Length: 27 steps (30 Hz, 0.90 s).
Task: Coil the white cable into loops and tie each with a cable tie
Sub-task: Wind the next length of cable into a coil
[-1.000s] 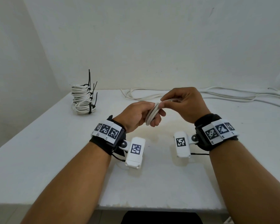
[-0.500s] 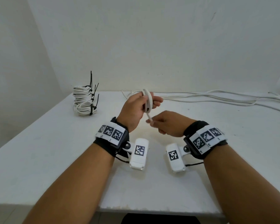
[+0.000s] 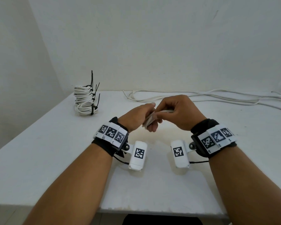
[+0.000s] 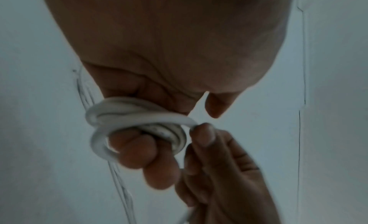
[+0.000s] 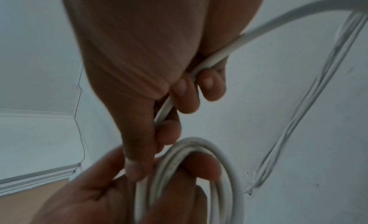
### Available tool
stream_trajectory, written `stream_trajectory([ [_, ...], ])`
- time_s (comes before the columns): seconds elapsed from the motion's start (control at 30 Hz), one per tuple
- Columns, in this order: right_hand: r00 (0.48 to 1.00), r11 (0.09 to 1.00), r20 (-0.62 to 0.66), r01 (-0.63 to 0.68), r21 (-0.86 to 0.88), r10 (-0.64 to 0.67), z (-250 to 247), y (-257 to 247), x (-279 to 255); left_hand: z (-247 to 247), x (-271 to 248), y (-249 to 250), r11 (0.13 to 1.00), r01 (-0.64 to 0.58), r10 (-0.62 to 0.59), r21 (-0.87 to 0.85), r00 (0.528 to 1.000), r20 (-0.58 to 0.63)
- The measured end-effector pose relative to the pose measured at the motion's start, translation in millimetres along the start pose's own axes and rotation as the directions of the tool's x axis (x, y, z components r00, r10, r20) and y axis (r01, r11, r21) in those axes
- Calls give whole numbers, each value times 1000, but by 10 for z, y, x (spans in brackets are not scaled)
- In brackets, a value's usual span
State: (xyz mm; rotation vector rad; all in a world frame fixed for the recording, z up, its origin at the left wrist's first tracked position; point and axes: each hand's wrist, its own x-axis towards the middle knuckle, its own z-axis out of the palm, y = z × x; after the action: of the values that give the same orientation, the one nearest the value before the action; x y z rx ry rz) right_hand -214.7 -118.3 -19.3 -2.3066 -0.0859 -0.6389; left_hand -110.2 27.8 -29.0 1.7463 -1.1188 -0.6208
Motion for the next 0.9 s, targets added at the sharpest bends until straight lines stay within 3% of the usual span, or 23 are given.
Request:
stream_trajectory([
  [0.1, 996, 997, -93, 7, 71, 0, -18, 36, 6, 48, 5, 25, 996, -62, 63, -65, 998, 23],
  [0.2, 989, 999, -144, 40, 29, -35, -21, 90, 26, 42, 17, 9, 985, -121, 121, -126, 993, -9],
  [0.3, 969, 997, -237, 71, 28, -62, -138, 165, 42, -11, 12, -16, 942, -163, 163, -293, 986, -26],
  [0.37, 963, 997, -270, 32, 64, -14, -219, 190, 32, -31, 7, -9, 902, -178, 171, -393, 984, -52],
  [0.53, 983, 985, -80, -170, -33, 167, -77, 185, 30, 5, 39, 6, 741, -256, 244, -621, 964, -106],
  [0.67, 951, 955, 104, -295, 9, 293, 44, 157, 34, 3, 55, 5, 613, -284, 261, -737, 953, -151],
  [0.8, 911, 928, 210, -370, 44, 354, 104, 79, 42, 27, 88, -7, 606, -331, 208, -723, 943, -258],
  [0.9, 860, 913, 307, -373, -165, 407, 154, 65, 32, 97, 160, -32, 678, -356, 128, -643, 919, -374],
])
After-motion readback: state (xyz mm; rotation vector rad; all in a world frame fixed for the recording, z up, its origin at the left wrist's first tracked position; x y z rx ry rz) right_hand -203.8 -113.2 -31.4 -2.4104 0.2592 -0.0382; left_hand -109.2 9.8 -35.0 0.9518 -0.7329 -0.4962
